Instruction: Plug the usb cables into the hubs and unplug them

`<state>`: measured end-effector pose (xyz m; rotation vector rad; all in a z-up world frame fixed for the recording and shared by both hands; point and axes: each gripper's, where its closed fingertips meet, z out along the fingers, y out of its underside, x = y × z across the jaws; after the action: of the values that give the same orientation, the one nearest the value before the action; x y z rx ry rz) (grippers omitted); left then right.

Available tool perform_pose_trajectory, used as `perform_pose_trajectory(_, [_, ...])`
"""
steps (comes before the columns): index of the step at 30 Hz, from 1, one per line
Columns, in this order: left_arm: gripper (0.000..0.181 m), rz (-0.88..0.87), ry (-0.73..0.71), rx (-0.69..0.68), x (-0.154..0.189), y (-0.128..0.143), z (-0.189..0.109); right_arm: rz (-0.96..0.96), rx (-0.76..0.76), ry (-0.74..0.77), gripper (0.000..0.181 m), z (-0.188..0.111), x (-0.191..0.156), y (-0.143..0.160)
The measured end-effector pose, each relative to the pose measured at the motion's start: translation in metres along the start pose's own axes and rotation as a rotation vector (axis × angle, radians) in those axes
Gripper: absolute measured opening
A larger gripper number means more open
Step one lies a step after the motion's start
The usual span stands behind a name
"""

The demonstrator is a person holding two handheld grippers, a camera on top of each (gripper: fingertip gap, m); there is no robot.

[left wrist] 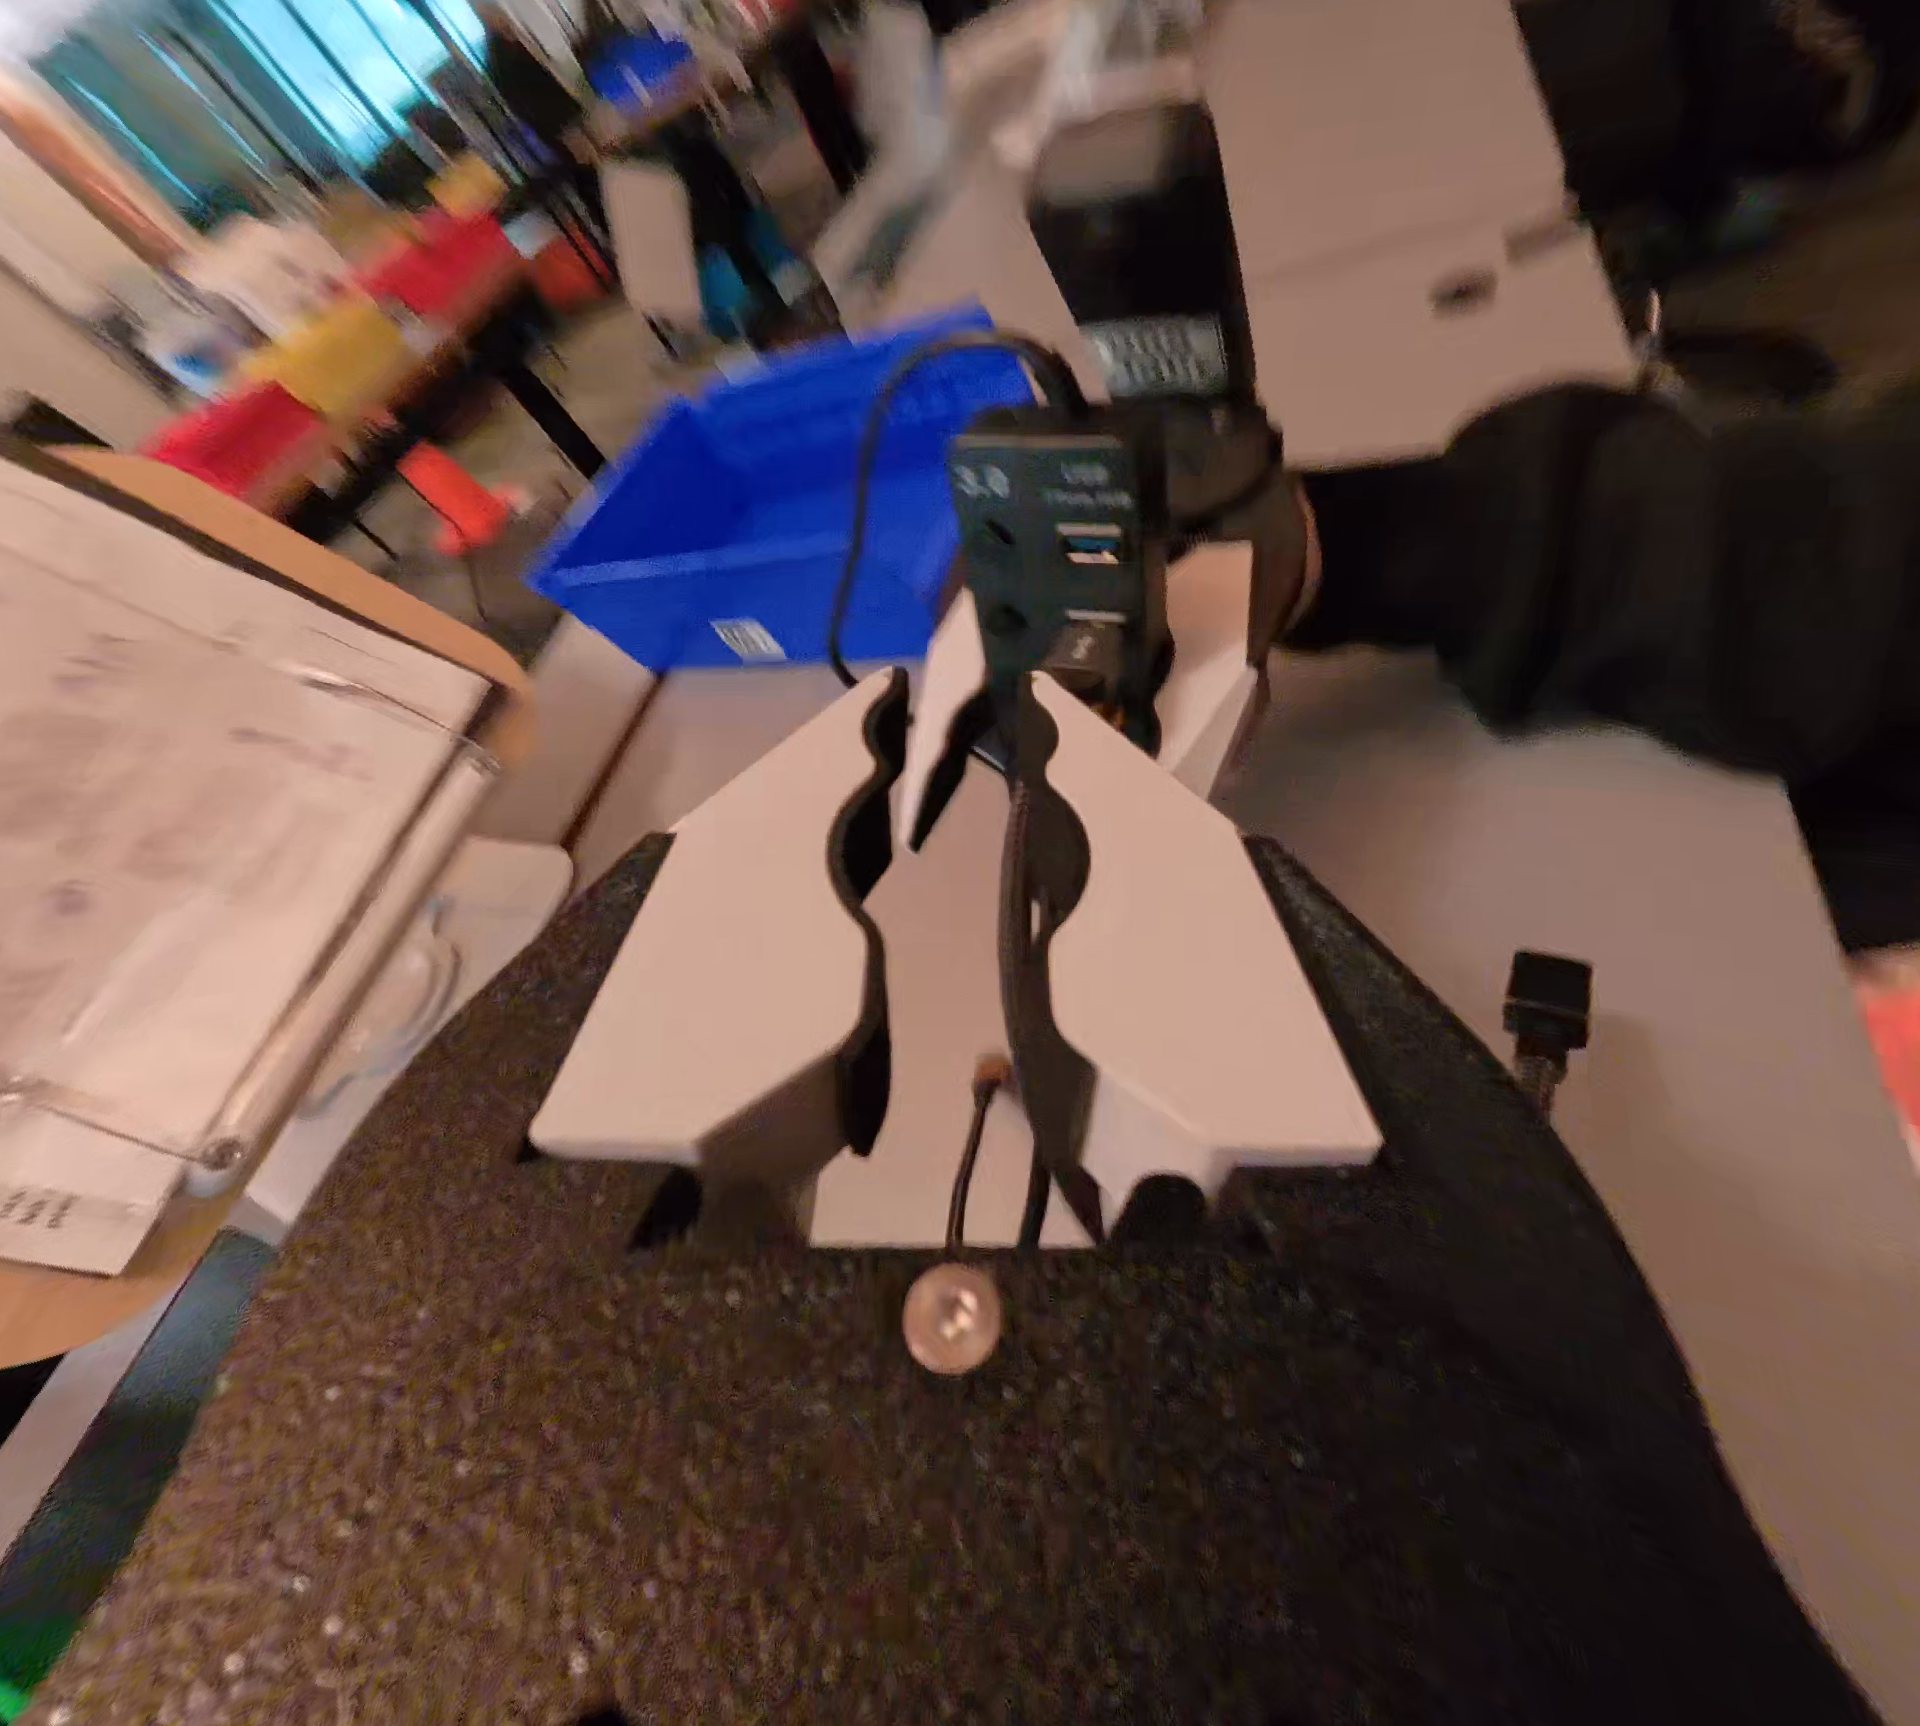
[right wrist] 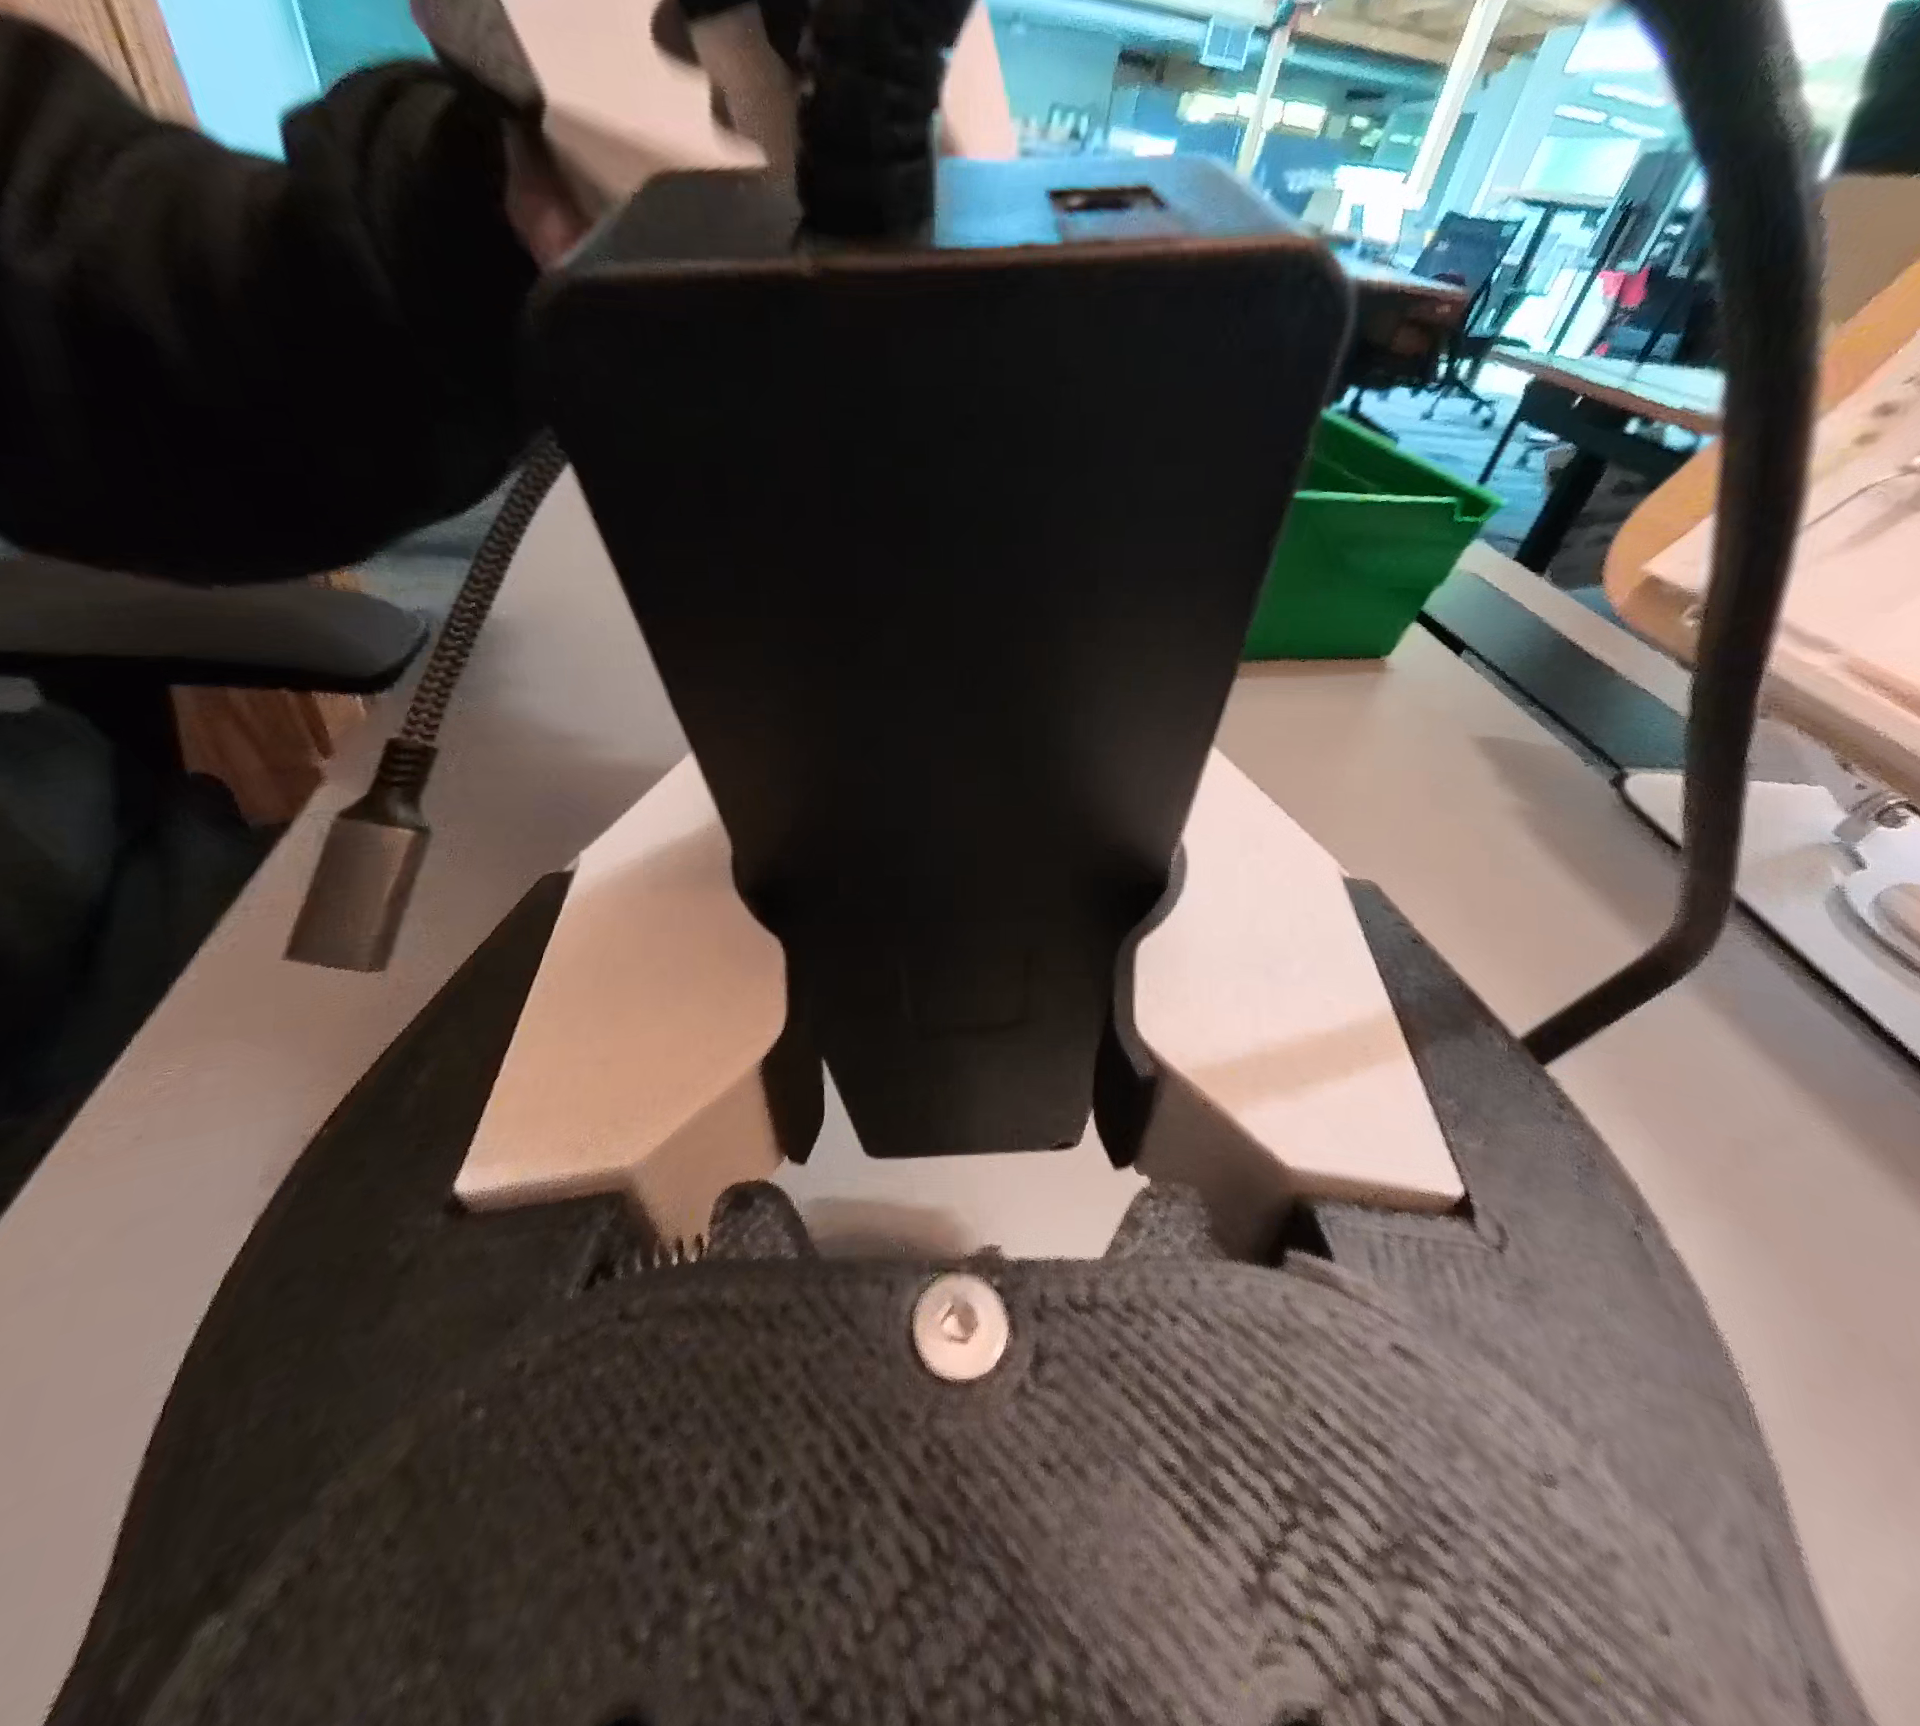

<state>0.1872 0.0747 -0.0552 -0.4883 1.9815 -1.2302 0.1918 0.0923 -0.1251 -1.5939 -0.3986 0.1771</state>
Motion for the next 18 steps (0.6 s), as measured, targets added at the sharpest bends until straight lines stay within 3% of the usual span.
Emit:
perform_pose_trajectory(2, [0.037, -0.111, -0.019, 0.182, -0.009, -0.024, -0.030, 0.018, 0.057, 0.011, 0.062, -0.011, 0.003, -0.011])
perform_pose_trajectory(3, [0.036, -0.183, -0.049, 0.253, -0.017, -0.029, -0.045, 0.020, 0.073, 0.026, 0.062, -0.016, 0.006, -0.014])
perform_pose_trajectory(6, [0.034, -0.284, -0.138, 0.284, -0.030, 0.001, -0.072, 0.012, 0.094, 0.080, 0.062, -0.031, 0.016, -0.026])
perform_pose_trajectory(9, [0.034, -0.360, -0.127, 0.179, -0.016, 0.059, -0.071, 0.008, 0.084, 0.079, 0.062, -0.047, 0.019, -0.052])
perform_pose_trajectory(12, [0.032, -0.422, -0.077, 0.160, 0.007, 0.095, -0.062, -0.006, 0.057, 0.001, 0.062, -0.065, 0.019, -0.096])
perform_pose_trajectory(18, [0.031, -0.529, -0.014, 0.206, 0.025, 0.116, -0.046, -0.007, 0.016, -0.052, 0.062, -0.117, 0.064, -0.176])
